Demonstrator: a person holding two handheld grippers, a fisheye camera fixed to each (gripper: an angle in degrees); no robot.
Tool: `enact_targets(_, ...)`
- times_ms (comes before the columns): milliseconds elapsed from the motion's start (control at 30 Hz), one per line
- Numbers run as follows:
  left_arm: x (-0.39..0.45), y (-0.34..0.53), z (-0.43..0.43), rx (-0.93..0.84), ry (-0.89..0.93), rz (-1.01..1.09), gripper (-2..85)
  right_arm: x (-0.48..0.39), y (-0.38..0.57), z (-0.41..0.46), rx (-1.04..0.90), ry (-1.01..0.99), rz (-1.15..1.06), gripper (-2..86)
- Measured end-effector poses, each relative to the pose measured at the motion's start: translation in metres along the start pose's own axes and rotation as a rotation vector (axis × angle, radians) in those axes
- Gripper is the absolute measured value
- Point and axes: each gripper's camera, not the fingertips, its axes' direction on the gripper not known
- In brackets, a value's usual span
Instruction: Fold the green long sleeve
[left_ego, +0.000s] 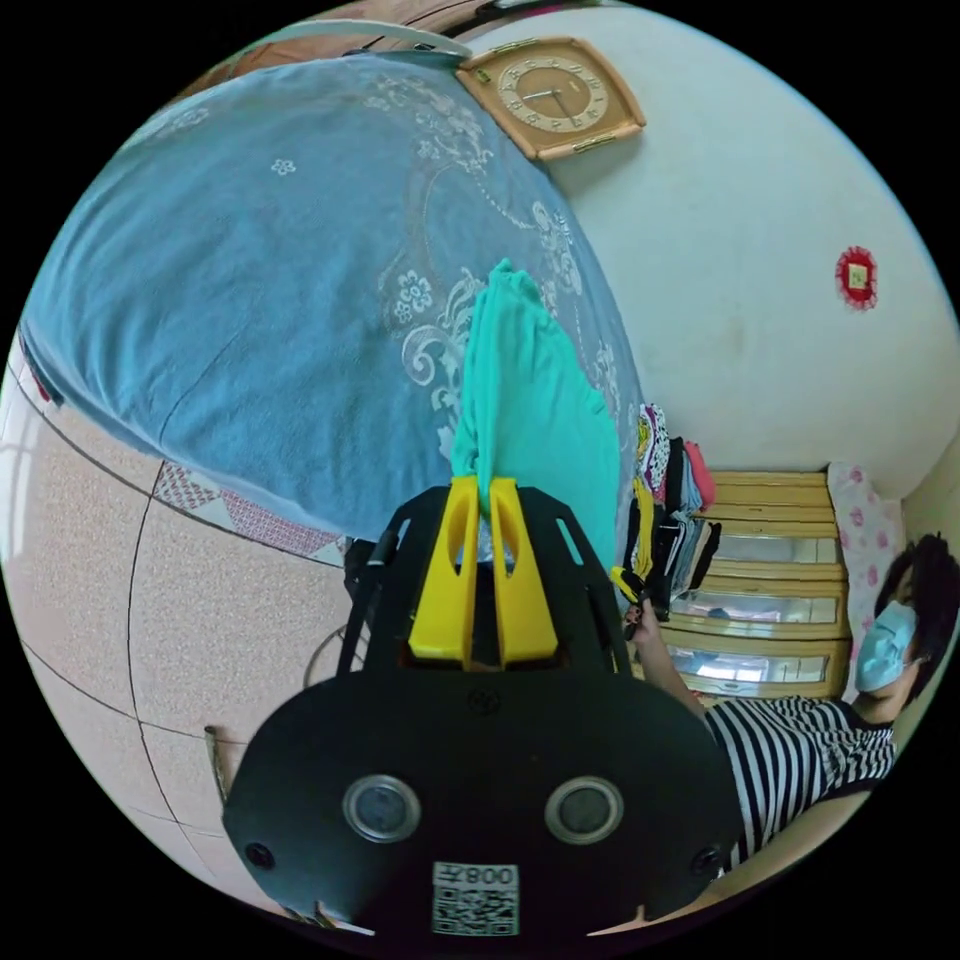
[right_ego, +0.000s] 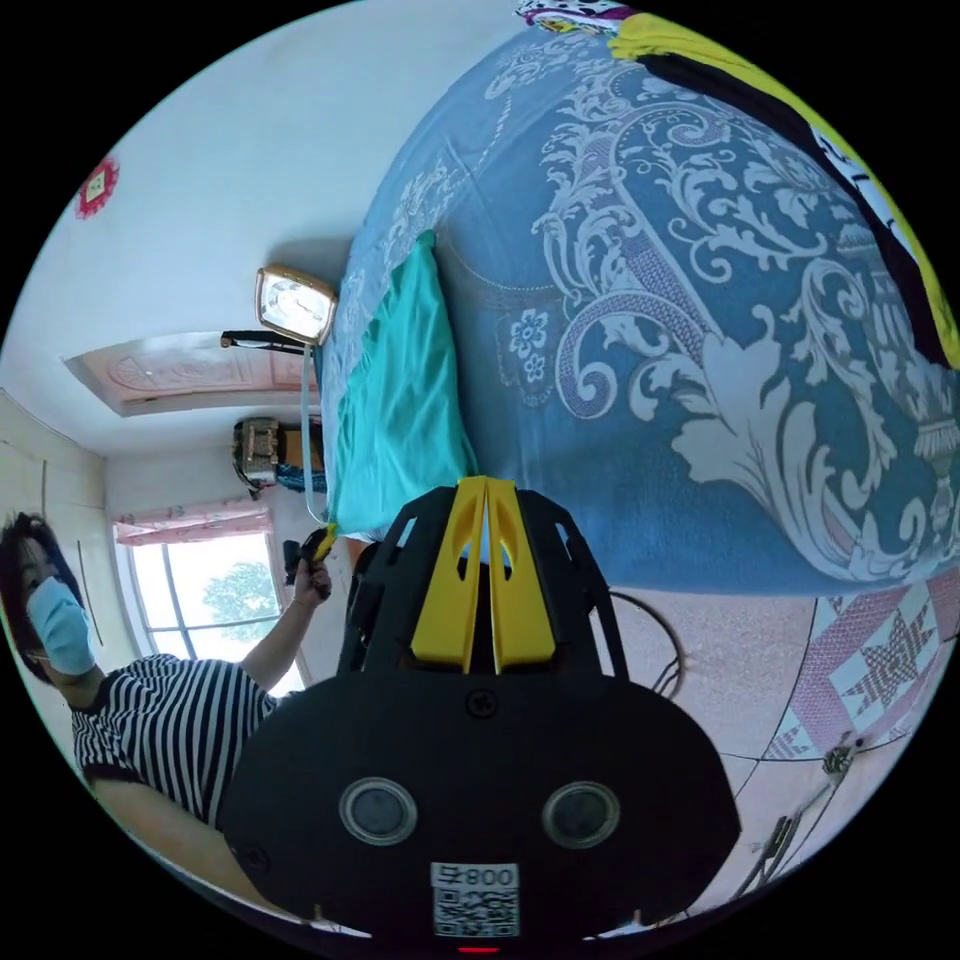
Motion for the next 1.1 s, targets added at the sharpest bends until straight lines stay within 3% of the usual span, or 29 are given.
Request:
enact_targets(133,-0.009,0.014,0.033,-0.013,0.028,-0.084,2.4,0.011,0.012,-0.008,0.041,-0.127,-0.01,3.0)
enact_targets(333,0.019,0.045,0.055,0.051,0.002,-0.084,2.9,0.021,0.018,-0.007,0.045,-0.156,0.017,7.0)
enact_targets(567,0.077,0.088,0.094,0.101,-0.019,-0.026,3.4,0.027,0.01,0.011,0.015,-0.193,0.053,2.0)
enact_targets(733,0.166,0.103,0.171,-0.028,0.011,0.213,4.6,0.027,0.018,-0.013,0.09,-0.23,0.027,1.1)
enact_targets(933,0.324,0.139,0.336,-0.333,0.067,0.659,7.5,0.007,0.015,-0.021,0.108,-0.286,-0.039,0.8)
enact_targets(1100,0.456,0.202,0.473,-0.441,-0.111,1.072,10.2,-0.015,0.005,-0.023,0.089,-0.297,-0.096,0.8)
